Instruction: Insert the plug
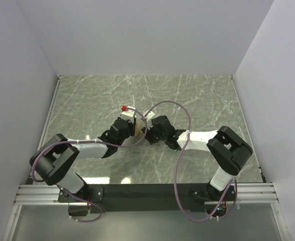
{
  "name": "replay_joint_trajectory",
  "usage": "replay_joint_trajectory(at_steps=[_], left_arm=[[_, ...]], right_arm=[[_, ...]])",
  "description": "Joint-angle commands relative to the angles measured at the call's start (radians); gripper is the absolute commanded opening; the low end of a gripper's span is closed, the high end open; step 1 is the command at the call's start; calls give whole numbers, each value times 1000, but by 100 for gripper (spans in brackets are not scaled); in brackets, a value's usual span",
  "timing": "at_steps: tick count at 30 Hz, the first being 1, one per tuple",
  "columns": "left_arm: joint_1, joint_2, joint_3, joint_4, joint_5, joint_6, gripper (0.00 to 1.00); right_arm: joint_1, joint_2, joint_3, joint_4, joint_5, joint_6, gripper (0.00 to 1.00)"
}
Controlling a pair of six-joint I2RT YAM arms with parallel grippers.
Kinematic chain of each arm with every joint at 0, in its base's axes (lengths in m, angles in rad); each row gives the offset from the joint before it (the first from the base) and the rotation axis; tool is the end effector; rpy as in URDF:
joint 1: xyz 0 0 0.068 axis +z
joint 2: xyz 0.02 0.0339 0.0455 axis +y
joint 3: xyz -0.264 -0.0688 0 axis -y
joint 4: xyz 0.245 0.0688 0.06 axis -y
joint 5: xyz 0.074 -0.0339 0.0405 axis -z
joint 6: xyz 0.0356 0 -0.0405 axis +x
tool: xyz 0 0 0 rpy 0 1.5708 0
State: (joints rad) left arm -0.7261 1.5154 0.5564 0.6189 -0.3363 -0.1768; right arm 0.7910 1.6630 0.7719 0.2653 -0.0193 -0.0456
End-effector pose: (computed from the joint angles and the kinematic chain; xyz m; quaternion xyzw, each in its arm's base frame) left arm 0.2296 -0.1882 0.1751 0.1254 0.8011 -0.1253 0.5717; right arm 0.2342 0.2378 0.1593 -0.3657 0.8118 0.1737 0.4207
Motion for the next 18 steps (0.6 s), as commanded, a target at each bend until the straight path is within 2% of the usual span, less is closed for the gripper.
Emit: replay_joint_trajectory(at_steps=[1,18], left_arm=[[-10,-3,8,-76,49,7,0],[-12,-1,11,-84,63,10,0]], right_arm=[[-6,-35,3,60,10,1,0],[-6,15,41,75,-10,-28,0]])
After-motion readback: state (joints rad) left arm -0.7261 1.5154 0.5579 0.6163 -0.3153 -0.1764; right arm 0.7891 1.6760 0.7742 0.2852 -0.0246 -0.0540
